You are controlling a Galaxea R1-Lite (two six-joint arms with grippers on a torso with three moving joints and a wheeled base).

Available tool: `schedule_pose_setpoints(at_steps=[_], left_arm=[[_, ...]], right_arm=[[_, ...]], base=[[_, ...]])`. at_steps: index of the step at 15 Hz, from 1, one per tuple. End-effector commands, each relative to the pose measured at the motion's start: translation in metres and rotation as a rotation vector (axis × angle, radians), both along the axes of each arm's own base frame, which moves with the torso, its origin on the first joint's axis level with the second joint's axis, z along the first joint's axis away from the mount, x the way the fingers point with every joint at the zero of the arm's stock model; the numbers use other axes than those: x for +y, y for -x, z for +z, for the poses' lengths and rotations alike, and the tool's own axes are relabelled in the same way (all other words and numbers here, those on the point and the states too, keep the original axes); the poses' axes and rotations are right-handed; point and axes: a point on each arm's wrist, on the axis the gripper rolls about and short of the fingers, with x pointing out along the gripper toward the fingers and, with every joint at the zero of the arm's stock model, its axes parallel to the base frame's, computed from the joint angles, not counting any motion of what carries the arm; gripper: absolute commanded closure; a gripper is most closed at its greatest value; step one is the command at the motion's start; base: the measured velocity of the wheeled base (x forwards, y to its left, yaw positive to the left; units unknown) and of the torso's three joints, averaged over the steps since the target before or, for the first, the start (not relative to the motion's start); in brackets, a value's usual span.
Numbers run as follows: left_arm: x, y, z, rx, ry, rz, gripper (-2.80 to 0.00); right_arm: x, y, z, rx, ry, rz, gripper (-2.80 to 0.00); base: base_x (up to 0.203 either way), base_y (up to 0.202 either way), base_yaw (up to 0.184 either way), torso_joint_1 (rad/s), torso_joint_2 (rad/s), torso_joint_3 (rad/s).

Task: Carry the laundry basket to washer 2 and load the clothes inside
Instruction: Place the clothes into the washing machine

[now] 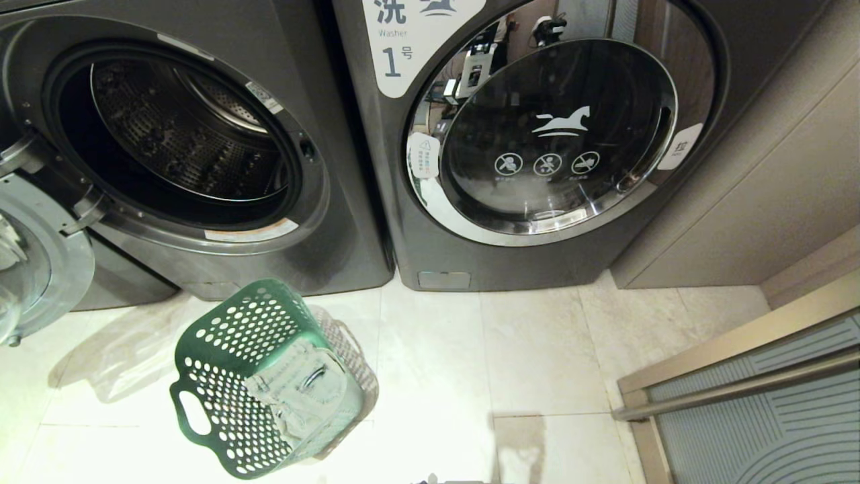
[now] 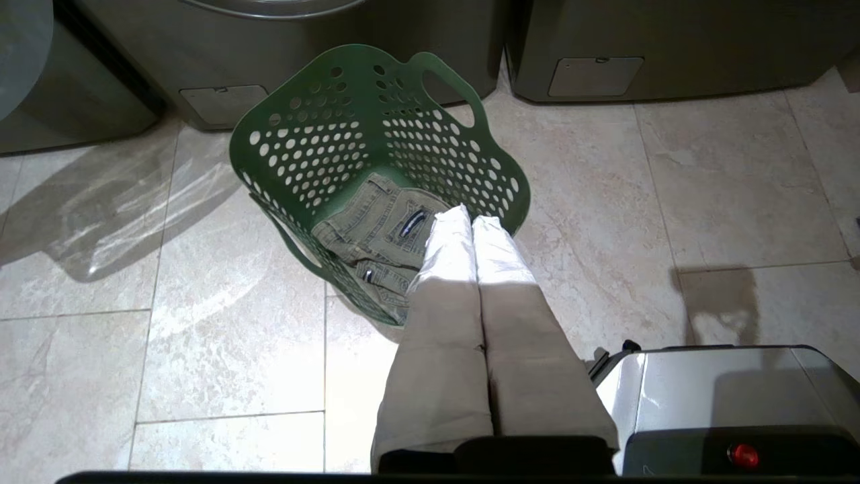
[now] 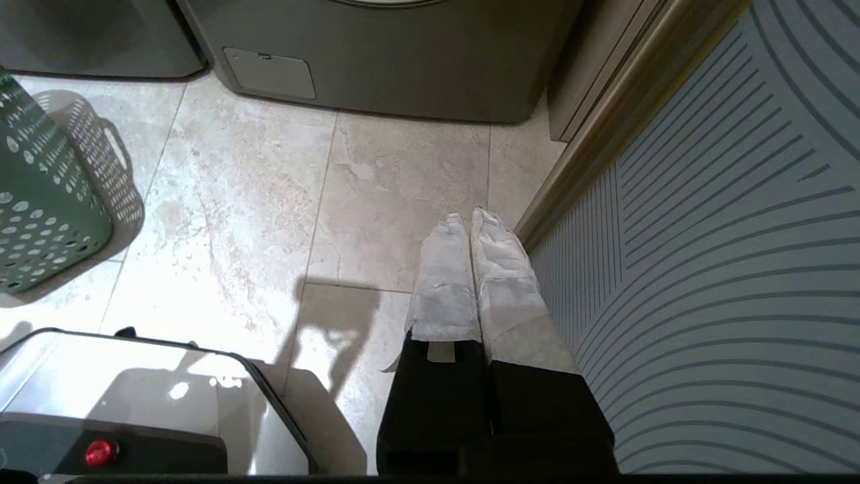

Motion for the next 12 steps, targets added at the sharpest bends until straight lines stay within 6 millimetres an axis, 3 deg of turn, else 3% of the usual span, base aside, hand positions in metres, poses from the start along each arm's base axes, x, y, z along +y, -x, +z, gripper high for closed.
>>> schedule_pose_setpoints(at_steps=[1,10,12], left_arm=[[0.0,-0.0002,-0.0001,0.002,0.0,0.001,0.0],[0.0,0.0,0.0004,0.001,0.003,0.0,0.0],[0.0,0.0,0.0004,0.001,0.003,0.0,0.0]], right_arm=[[0.0,-0.0001,0.0,0.001,0.001,0.0,0.0],[0.0,-0.0001,0.0003,-0.002,0.001,0.0,0.0],[0.0,-0.0001,0.0003,-0.002,-0.001,-0.001,0.0]], base=[[0.0,0.0,0.0,0.0,0.0,0.0],[0.0,0.0,0.0,0.0,0.0,0.0],[0.001,0.117,0.005,0.003,0.0,0.005]])
